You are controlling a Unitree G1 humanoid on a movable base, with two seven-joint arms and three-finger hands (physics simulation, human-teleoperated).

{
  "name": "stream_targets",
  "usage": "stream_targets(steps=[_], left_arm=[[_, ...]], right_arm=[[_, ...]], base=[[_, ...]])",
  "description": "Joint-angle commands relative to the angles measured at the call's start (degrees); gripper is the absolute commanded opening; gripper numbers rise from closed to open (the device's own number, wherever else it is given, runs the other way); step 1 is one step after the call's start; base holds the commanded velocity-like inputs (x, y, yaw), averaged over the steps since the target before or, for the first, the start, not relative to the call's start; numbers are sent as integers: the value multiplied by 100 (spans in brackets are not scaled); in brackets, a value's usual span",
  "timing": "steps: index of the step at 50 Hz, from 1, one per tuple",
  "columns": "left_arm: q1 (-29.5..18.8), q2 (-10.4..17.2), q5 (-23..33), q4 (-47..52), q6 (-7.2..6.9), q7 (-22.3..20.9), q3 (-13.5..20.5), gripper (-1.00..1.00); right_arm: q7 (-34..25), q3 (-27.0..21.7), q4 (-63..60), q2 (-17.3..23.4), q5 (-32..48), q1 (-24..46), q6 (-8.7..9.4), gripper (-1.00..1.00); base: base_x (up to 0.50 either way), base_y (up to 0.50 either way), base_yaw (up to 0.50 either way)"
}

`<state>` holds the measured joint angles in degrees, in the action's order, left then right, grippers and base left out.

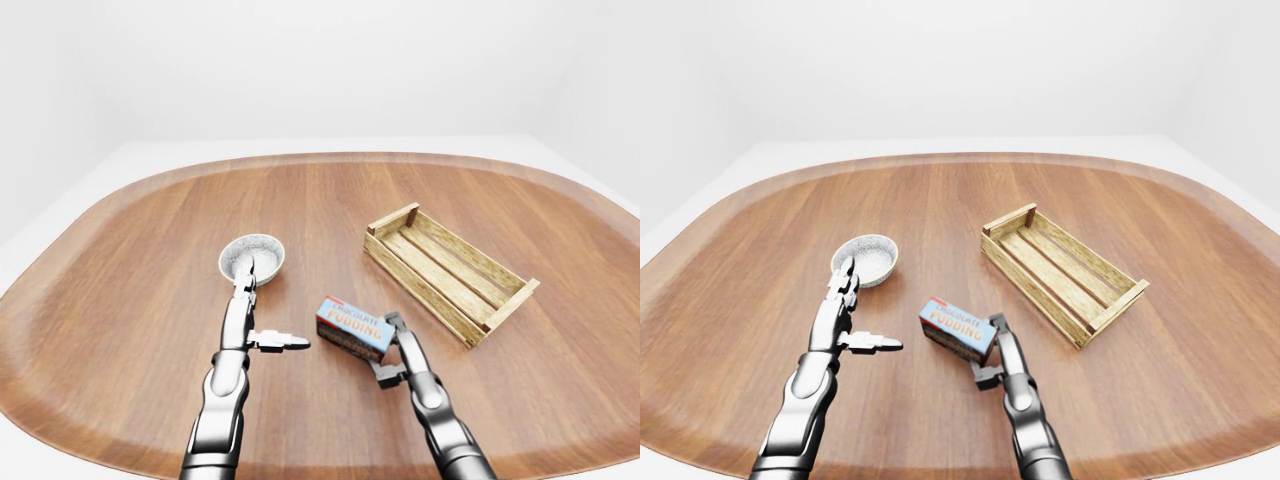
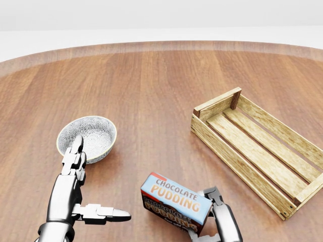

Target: Pick up the chocolate pudding and put it in the tray.

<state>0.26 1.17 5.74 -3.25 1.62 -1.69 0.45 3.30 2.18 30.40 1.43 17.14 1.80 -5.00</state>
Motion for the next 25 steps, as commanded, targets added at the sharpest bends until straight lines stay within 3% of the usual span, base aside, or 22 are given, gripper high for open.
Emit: stream_targets(steps=[1,13,25], left_arm=[[-32,-5,-160,-29,10,-68,41,100],[-4,-7,-149,6,10,-77,30,100],[-23,-1,-153,-34,38,-83,41,100]], right_arm=[[-172,53,-1029,-44,-39,-343,0,-100],[-356,158,-2055,-63,-116,-758,0,-100],[-392,173,-2220,-55,-134,-792,0,-100]], base=[[0,0,0],[0,0,0],[0,0,0]])
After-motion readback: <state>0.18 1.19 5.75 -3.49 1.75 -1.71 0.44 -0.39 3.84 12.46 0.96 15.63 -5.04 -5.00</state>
